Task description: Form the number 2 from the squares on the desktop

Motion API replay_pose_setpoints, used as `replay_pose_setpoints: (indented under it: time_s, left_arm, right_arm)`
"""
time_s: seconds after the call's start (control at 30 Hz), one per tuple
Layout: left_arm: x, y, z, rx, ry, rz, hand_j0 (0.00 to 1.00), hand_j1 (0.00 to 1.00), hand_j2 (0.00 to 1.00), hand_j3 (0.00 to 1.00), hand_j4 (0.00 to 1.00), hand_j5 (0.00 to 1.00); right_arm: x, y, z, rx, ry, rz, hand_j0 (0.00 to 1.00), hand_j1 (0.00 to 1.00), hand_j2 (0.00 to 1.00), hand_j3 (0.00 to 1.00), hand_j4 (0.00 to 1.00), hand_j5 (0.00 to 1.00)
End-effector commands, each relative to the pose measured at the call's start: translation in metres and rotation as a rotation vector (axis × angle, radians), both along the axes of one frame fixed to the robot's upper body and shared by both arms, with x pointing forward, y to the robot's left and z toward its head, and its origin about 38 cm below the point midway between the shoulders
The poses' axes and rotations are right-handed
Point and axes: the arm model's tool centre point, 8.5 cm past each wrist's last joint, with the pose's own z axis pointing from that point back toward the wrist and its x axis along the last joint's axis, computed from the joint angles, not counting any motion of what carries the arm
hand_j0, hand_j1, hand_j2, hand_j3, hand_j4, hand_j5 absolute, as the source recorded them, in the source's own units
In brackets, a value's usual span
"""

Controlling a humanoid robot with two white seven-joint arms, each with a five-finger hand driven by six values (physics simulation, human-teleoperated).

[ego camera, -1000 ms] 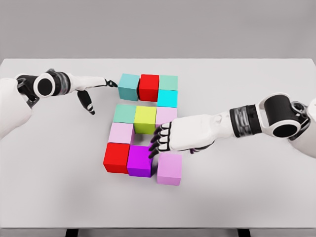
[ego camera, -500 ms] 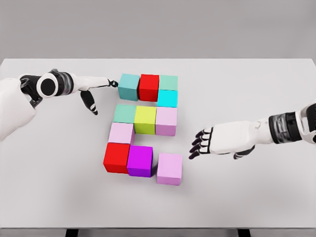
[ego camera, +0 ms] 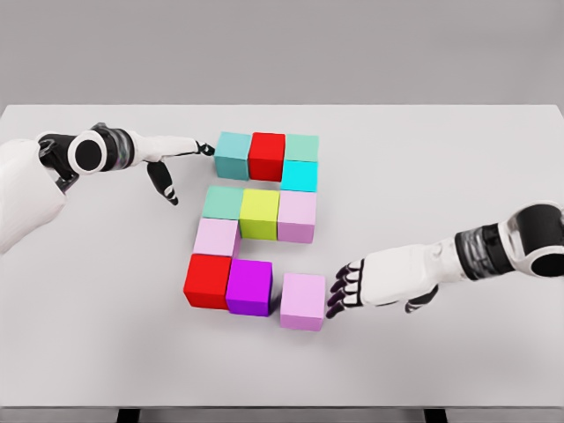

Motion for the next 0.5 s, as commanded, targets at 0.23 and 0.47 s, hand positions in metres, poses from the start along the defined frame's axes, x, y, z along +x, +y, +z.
replay_pose_setpoints:
  time_s: [0.23, 0.47]
  left_arm:
    - [0.002, 0.003, 0.001, -0.004, 0.000, 0.011, 1.00, 1.00, 1.00, 1.00, 1.00, 1.00]
    - [0.004, 0.026, 0.009, 0.006, -0.013, 0.051, 1.00, 1.00, 1.00, 1.00, 1.00, 1.00]
  right_arm:
    - [0.004, 0.010, 0.007, 0.021, -0.013, 0.015, 1.00, 1.00, 1.00, 1.00, 1.00, 1.00]
    - [0.007, 0.018, 0.014, 0.052, -0.014, 0.022, 1.00, 1.00, 1.00, 1.00, 1.00, 1.00]
